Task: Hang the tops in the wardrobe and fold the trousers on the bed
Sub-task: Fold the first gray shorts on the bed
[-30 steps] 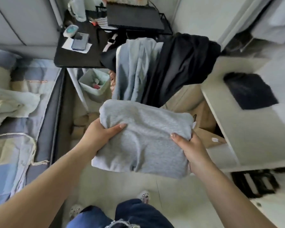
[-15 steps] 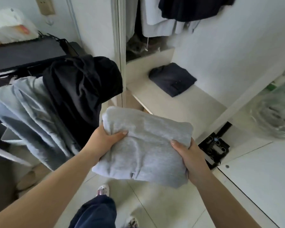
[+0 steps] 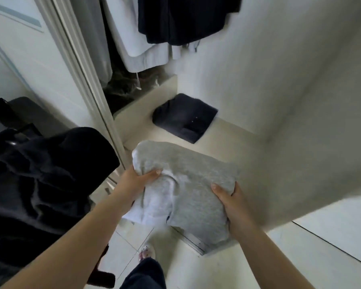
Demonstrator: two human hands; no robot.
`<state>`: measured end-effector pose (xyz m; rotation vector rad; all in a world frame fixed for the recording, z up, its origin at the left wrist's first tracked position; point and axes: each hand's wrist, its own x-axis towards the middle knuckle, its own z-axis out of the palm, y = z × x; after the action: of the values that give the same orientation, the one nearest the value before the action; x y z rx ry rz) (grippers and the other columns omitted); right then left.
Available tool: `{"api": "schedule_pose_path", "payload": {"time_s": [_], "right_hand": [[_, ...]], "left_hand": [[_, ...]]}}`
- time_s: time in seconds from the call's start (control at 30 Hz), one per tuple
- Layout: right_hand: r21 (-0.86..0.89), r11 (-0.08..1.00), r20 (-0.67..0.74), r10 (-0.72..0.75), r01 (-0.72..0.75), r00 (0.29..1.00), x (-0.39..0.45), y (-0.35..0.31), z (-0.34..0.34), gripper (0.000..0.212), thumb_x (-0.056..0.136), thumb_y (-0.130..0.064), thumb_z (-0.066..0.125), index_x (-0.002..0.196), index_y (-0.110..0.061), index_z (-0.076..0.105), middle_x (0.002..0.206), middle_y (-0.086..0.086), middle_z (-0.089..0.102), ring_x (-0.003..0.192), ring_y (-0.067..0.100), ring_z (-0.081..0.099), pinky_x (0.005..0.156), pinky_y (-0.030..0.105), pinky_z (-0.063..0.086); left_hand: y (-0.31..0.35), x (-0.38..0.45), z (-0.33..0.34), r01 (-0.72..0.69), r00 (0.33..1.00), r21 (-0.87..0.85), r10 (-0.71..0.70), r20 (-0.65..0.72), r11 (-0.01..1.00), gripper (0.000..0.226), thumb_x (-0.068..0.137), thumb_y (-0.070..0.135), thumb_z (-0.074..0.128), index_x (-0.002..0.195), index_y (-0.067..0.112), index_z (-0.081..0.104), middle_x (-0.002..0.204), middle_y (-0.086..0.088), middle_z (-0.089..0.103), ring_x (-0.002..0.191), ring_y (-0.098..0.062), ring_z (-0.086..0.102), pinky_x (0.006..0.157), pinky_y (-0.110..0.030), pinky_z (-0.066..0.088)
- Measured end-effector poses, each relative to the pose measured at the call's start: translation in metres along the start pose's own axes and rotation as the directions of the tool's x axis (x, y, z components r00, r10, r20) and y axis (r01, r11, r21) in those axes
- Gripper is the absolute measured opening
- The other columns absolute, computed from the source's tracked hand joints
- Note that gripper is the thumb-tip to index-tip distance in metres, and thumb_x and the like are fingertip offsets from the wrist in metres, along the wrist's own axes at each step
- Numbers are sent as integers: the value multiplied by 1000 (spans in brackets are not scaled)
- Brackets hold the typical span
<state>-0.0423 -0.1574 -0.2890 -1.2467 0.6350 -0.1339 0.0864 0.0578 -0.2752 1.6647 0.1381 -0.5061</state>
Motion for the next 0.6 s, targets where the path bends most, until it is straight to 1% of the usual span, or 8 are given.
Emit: {"api": "schedule_pose_path", "payload": {"time_s": [0.1, 0.2, 0.27, 0.33, 0.4, 0.5, 0.53, 0.6], "right_hand": [[101, 995, -66, 20, -13, 998, 40, -3, 22, 48, 71, -28, 75, 116, -25, 58, 96, -4, 74, 83, 16, 72, 58, 28, 57], [176, 984, -142, 35, -10, 989, 79, -10, 40, 43, 76, -20, 73, 116, -22, 58, 91, -4, 74, 79, 17, 72, 54, 27, 56], [217, 976, -166, 49, -12, 985, 102, -16, 47, 48, 71, -23, 75, 116, -24, 58, 95, -1, 74, 83, 19, 72, 58, 31, 57], [255, 967, -175, 73, -27, 982, 132, -20, 51, 54, 69, -25, 75, 120, -24, 57, 106, 4, 72, 92, 25, 70, 71, 41, 58], [268, 963, -173, 74, -25, 982, 157, -25, 52, 59, 70, -27, 74, 125, -25, 54, 113, 5, 69, 98, 27, 68, 81, 47, 56], [284, 959, -194, 53, 5, 980, 202, -30, 51, 62, 72, -26, 71, 130, -26, 50, 115, 4, 68, 99, 27, 68, 76, 44, 58], [293, 956, -192, 48, 10, 980, 216, -32, 51, 63, 72, -26, 71, 131, -26, 49, 116, 5, 68, 99, 28, 68, 77, 45, 58], [306, 952, -188, 48, 12, 981, 249, -37, 49, 67, 70, -27, 71, 133, -26, 48, 119, 5, 66, 101, 28, 67, 81, 49, 56]], "left_hand": [[19, 56, -5, 81, 987, -69, -70, 147, 994, 55, 63, 33, 86, 110, 16, 63, 89, -1, 76, 77, -19, 73, 53, -25, 56], [31, 110, -5, 157, 961, -85, -132, 242, 984, 59, 66, 28, 85, 117, 13, 61, 98, -6, 75, 86, -24, 72, 63, -33, 59], [38, 142, -2, 206, 944, -84, -176, 280, 975, 65, 64, 31, 85, 121, 14, 59, 105, -7, 73, 93, -28, 71, 79, -44, 58], [45, 180, 4, 233, 920, -54, -202, 335, 971, 71, 60, 34, 87, 122, 14, 59, 107, -9, 72, 96, -30, 70, 86, -48, 55], [53, 211, 12, 226, 904, -16, -203, 376, 974, 68, 57, 38, 87, 117, 18, 60, 101, -5, 74, 91, -26, 72, 76, -41, 58], [71, 260, 28, 202, 892, 23, -193, 407, 979, 56, 56, 39, 86, 103, 26, 60, 87, 6, 75, 76, -14, 73, 53, -26, 56], [77, 275, 32, 194, 884, 38, -191, 426, 980, 55, 56, 38, 87, 102, 28, 59, 87, 6, 75, 76, -14, 73, 52, -25, 56], [88, 308, 43, 181, 860, 80, -197, 470, 980, 57, 60, 36, 88, 109, 28, 59, 95, 0, 75, 86, -19, 72, 59, -30, 58]]}}
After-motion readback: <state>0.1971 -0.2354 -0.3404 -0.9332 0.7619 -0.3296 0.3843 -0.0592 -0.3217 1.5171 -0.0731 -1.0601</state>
